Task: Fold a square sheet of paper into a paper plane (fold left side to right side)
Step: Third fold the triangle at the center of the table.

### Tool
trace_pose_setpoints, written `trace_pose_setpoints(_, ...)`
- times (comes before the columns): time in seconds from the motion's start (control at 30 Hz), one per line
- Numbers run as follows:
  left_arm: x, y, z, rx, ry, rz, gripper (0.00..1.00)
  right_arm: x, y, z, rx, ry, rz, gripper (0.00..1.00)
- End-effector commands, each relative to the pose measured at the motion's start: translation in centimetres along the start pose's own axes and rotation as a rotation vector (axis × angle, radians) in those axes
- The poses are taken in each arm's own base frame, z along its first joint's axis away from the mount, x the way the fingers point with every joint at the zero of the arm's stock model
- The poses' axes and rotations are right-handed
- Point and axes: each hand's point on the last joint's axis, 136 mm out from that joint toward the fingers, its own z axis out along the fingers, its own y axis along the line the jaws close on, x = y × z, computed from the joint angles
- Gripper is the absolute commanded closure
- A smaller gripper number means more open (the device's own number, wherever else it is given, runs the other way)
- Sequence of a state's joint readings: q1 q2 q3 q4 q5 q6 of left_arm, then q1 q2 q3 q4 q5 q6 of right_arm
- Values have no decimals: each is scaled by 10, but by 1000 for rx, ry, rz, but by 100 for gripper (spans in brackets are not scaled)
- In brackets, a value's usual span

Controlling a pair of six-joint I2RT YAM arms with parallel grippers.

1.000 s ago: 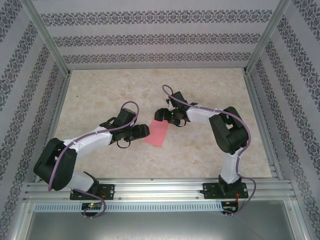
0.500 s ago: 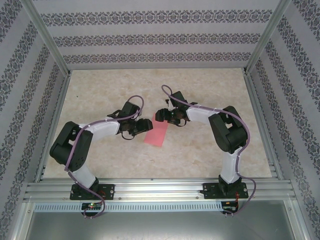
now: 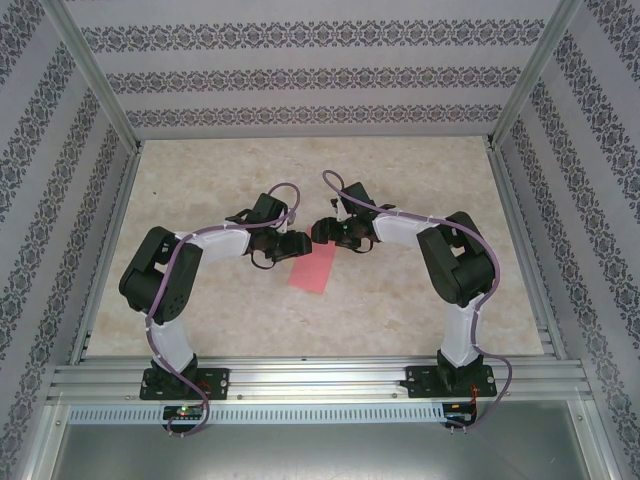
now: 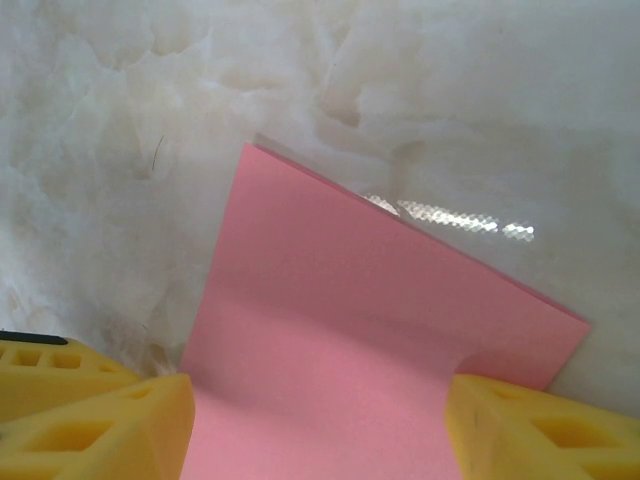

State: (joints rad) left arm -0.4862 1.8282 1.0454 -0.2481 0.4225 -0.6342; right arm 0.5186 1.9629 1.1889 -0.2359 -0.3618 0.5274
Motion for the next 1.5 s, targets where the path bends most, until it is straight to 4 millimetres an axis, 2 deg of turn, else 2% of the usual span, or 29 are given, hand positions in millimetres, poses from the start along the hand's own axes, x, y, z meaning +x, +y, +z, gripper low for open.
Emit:
trace_pose_setpoints(0.0, 2, 6, 5, -9, 26, 27, 45, 19, -9, 12, 9, 73, 6, 31)
trace_pose_setpoints(0.2, 10, 10, 10, -2, 52, 20, 48, 19, -9, 13, 5, 74, 8, 32)
trace_pose_setpoints(0.33, 17, 15, 11, -8, 66, 9, 57, 19, -9, 14, 6, 75, 8, 33)
trace_pose_setpoints(0.53, 25, 20, 10, -15, 73, -3, 58, 18, -9, 14, 2, 76, 9, 34)
trace_pose_setpoints(1.1, 31, 5, -10, 53, 46, -10, 68, 18, -9, 17, -8, 79, 10, 34)
trace_pose_setpoints(1.47, 30, 2, -9, 70, 44, -17, 81, 14, -4, 15, -22, 70, 4, 33)
